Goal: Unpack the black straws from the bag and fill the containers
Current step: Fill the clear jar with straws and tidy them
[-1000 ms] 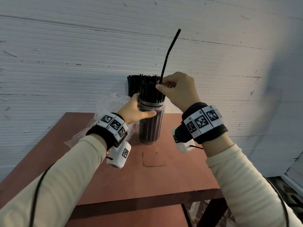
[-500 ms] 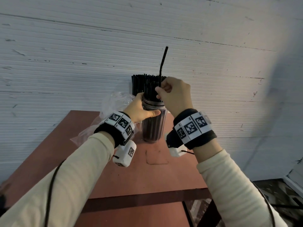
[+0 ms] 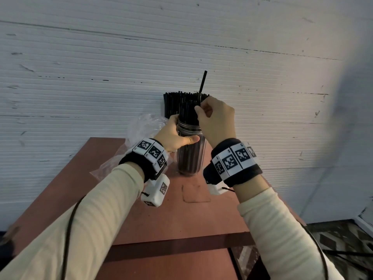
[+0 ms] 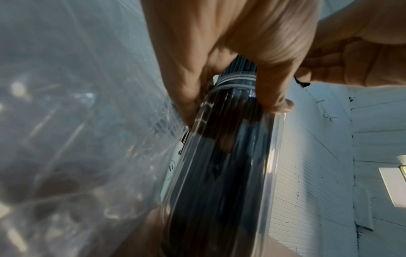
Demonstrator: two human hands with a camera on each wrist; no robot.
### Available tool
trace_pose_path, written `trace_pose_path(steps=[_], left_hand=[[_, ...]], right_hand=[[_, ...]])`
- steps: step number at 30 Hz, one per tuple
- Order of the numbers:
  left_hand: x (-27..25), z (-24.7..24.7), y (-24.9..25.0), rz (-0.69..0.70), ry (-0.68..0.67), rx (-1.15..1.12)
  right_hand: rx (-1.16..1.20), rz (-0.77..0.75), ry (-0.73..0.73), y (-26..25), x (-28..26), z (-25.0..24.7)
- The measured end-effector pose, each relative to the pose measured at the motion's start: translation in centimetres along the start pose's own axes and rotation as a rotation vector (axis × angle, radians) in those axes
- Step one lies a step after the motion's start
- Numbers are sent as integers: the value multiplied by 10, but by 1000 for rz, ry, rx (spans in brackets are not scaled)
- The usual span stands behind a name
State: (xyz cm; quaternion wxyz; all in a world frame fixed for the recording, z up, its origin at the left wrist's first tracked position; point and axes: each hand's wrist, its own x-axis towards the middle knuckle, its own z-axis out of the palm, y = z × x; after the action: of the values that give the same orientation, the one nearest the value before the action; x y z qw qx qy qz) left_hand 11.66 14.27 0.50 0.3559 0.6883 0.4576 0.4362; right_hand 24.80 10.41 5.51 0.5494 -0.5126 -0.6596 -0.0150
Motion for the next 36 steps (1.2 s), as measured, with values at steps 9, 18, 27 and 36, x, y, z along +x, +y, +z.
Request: trace_pose_path(steps=[9, 18, 27, 36], left_hand=[[0, 3, 1, -19, 14, -33], [0, -1, 0, -18, -5, -34], [0, 2, 3, -16, 7, -57], [-1, 0, 1, -29, -6, -78]], right_hand=[[-14, 53, -63, 10, -17, -3], [29, 18, 69, 4, -3, 6], [-56, 48, -25, 14, -22, 9], [-33, 26, 59, 9, -11, 9]])
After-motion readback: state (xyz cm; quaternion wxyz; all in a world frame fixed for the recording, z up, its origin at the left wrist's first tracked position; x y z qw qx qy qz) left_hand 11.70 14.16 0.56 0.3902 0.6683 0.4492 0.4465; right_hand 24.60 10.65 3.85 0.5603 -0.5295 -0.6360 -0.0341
